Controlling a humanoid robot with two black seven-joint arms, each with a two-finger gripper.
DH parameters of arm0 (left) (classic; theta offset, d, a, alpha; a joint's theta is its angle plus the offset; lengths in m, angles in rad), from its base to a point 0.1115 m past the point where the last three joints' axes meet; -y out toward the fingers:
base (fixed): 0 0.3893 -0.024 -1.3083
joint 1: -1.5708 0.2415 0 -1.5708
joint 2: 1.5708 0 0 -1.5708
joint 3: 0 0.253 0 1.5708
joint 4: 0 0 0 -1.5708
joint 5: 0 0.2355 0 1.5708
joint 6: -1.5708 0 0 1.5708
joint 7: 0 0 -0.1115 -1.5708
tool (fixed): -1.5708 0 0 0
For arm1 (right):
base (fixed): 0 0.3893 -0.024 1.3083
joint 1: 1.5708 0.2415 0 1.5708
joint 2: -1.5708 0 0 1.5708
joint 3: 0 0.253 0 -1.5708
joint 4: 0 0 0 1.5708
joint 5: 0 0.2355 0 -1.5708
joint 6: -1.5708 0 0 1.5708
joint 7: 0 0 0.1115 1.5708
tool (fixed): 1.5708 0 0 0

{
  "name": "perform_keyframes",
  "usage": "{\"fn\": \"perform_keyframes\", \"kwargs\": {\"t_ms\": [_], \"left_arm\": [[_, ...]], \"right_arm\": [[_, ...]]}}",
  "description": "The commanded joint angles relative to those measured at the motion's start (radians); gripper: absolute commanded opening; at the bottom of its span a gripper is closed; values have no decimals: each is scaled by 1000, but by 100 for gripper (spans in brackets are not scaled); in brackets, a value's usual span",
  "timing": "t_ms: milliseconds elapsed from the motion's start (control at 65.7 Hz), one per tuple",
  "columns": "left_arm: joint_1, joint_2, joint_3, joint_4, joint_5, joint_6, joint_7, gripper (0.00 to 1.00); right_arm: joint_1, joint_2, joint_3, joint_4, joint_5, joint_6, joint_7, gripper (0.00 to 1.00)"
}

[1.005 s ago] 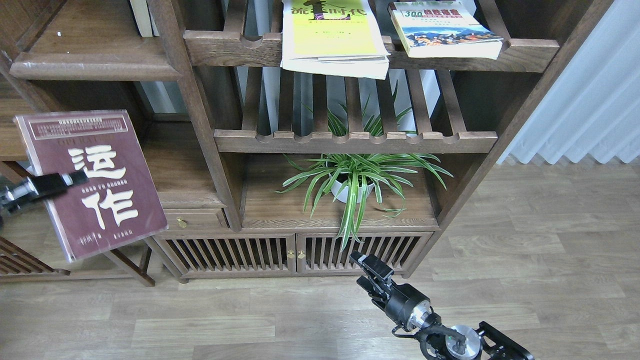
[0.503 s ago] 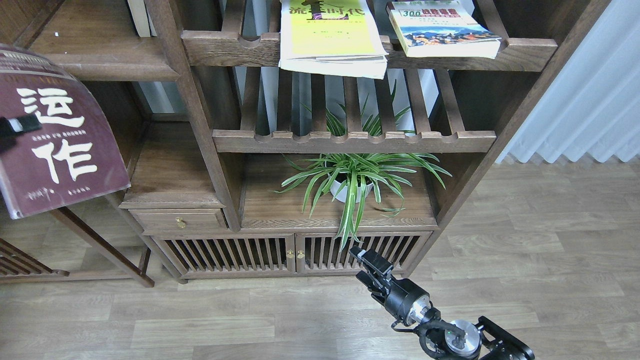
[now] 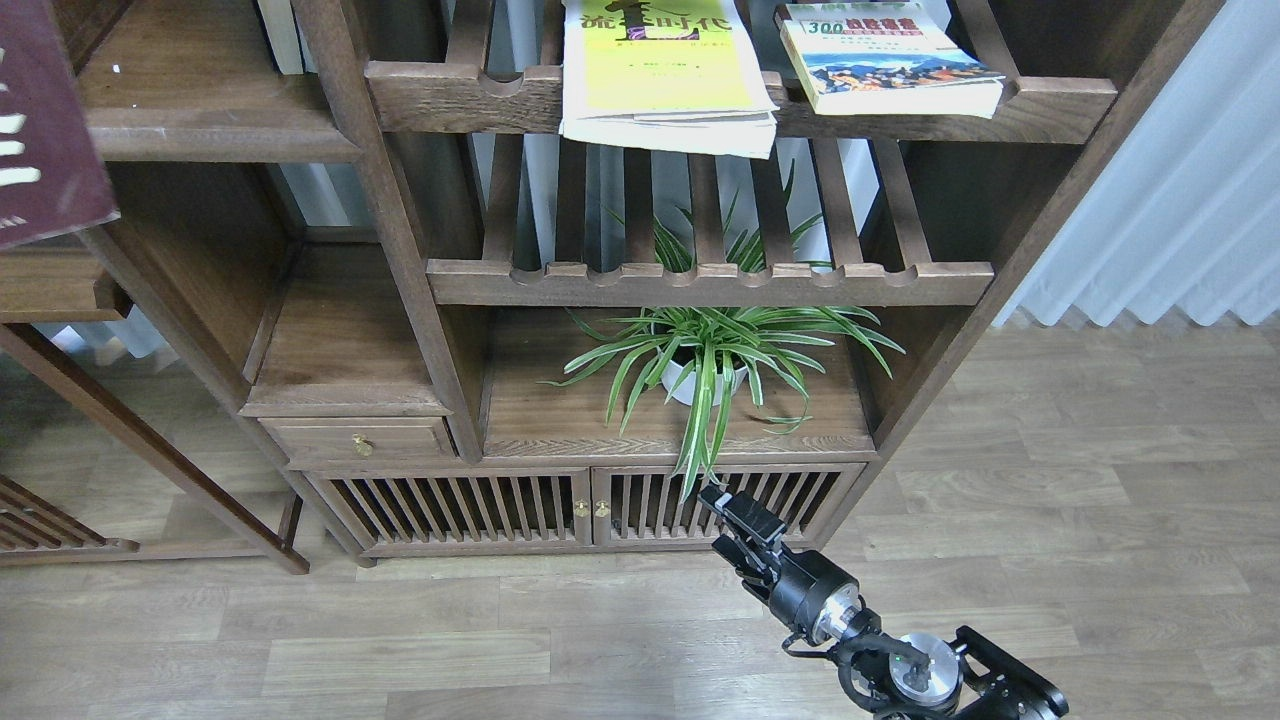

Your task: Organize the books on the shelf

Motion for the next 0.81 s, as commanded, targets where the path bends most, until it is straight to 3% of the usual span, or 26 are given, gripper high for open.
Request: {"fn": "perform_keyframes", "kwargs": {"t_ms": [0, 366, 792], "left_arm": [[-58, -52, 1, 35, 4, 0, 0, 6], [-111, -207, -1, 88, 4, 0, 0, 6], [-274, -337, 1, 365, 4, 0, 0, 6]], "right_arm": [[1, 0, 0, 0, 0, 1, 0, 99], [3, 0, 3, 0, 2, 3, 2, 99], [6, 0, 17, 0, 2, 3, 2, 99]]}}
